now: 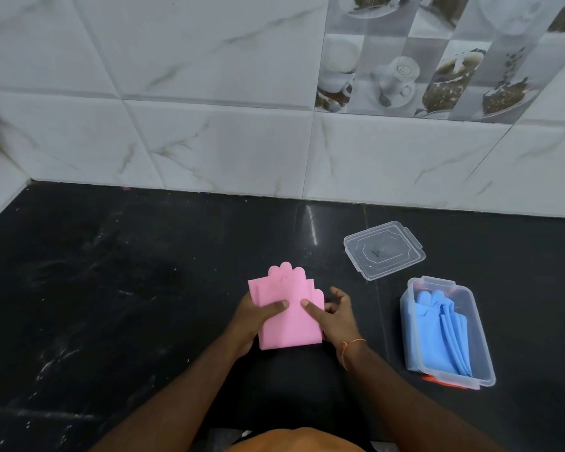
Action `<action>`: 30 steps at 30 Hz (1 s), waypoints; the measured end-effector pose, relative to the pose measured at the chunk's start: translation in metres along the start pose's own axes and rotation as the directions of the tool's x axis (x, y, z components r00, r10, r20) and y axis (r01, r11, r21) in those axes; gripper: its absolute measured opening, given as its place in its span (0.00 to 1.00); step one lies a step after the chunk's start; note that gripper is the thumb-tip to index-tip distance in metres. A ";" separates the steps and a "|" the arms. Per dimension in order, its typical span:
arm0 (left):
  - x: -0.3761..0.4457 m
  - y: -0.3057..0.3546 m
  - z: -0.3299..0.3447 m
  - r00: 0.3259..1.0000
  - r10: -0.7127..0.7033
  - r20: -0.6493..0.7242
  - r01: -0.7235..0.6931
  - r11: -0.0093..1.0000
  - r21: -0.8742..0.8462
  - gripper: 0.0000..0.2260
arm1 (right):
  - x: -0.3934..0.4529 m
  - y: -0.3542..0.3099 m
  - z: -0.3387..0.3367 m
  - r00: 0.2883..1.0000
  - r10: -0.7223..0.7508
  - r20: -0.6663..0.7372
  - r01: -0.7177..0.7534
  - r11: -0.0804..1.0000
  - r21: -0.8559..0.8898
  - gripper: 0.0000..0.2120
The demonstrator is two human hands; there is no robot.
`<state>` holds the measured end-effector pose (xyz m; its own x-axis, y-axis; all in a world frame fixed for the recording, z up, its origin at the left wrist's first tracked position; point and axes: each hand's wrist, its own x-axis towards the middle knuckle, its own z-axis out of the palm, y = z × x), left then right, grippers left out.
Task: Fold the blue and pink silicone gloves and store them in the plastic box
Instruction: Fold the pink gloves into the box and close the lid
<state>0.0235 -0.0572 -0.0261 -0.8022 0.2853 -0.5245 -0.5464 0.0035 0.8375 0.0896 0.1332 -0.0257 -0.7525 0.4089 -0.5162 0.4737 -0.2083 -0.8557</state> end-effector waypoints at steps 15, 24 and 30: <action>-0.008 0.017 0.065 0.996 0.003 0.085 0.000 0.999 -0.043 0.21 | -0.017 -0.045 -0.061 0.975 0.001 0.220 -0.015 0.998 0.062 0.19; -0.011 0.017 0.144 0.997 0.079 0.013 -0.079 0.996 0.033 0.25 | -0.021 -0.063 -0.143 0.989 -0.036 0.146 0.031 0.999 0.036 0.18; -0.010 0.007 0.214 0.988 0.155 0.024 -0.156 0.979 0.132 0.23 | -0.025 -0.072 -0.216 0.997 -0.022 0.071 0.022 1.000 -0.008 0.16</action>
<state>0.0792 0.1452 0.0173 -0.8712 0.3049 -0.3849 -0.3776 0.0851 0.9221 0.1732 0.3301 0.0567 -0.7933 0.3492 -0.4988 0.4606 -0.1916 -0.8667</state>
